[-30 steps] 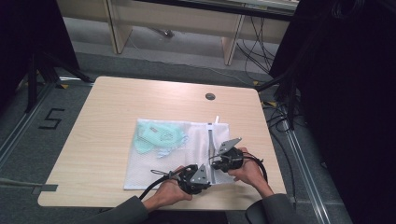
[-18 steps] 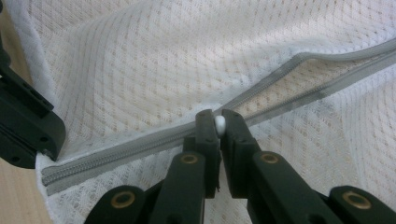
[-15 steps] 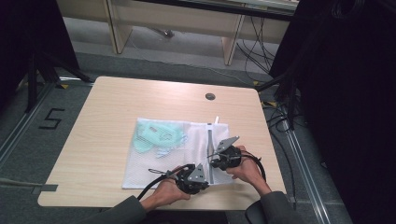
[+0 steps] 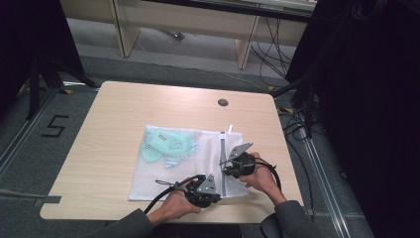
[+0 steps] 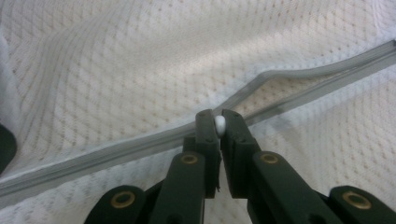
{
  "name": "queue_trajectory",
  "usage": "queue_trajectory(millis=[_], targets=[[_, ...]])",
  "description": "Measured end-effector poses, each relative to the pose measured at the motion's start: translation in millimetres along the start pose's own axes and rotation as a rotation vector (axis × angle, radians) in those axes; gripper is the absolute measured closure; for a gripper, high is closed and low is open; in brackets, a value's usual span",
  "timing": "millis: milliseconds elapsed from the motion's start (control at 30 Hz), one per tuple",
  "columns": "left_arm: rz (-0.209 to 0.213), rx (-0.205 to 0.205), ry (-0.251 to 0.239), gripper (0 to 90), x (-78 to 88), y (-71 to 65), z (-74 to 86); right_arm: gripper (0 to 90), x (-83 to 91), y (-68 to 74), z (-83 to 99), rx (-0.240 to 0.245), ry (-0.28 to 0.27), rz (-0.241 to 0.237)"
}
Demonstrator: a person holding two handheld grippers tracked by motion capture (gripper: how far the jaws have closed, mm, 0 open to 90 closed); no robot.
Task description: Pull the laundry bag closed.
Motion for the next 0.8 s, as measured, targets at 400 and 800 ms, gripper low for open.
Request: queue_trajectory(millis=[400, 800], targets=[[-0.005, 0.009, 0.001, 88.2, 0.9, -0.3, 1.3, 86.4, -4.7, -9.5, -7.2, -0.002, 0.006, 0.013], [-0.008, 0.016, 0.005, 88.3, 0.4, 0.7, 4.2, 86.4, -6.9, -11.8, -10.9, -0.004, 0.007, 0.005]])
Point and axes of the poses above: each handheld gripper's, and its own axes: x roughly backward along the jaws, z roughly out of its underside, y roughly to its left, the point moved 4 cm from there along -x, roughly forward along the jaws, and after that the axes turned 8 degrees about y, right-handed, at the moved point
